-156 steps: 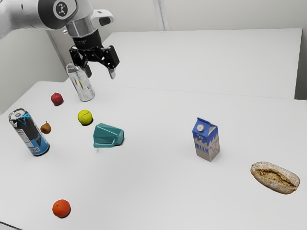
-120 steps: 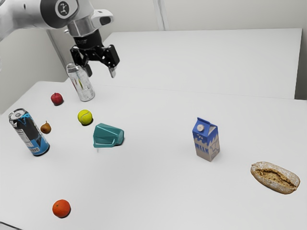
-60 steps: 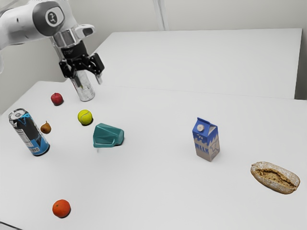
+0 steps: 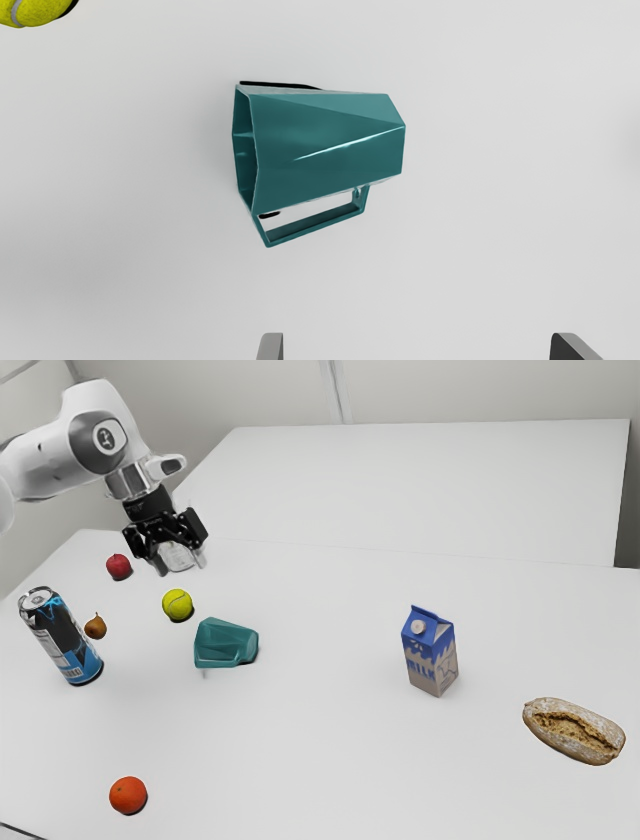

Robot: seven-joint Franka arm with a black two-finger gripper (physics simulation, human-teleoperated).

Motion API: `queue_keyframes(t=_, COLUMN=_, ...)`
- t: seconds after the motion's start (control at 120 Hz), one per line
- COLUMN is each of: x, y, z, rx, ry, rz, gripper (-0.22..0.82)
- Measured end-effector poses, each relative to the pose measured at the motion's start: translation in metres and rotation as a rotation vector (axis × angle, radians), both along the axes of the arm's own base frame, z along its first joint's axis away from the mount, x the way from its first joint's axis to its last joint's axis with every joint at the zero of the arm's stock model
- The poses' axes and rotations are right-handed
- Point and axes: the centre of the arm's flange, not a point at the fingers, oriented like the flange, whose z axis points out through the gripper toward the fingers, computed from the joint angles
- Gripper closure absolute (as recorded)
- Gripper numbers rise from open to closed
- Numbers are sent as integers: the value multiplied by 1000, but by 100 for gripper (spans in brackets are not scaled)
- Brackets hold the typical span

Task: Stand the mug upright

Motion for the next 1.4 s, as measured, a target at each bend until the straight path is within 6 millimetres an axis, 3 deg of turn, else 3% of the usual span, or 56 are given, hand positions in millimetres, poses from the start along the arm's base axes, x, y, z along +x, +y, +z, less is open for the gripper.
queue_keyframes(t=0.275, x=-1, y=20, z=-47, rx=-52, ry=-31, rz=-12, gripper=3)
queue_keyframes(t=0.675, x=-1, y=44, z=-99, rx=-140, ry=-75, rz=-9, gripper=3)
queue_keyframes(t=1.033, x=2, y=53, z=-137, rx=-227, ry=-122, rz=6, gripper=3)
queue_keyframes(t=1.4, x=4, y=56, z=-161, rx=-300, ry=-163, rz=15, gripper=3)
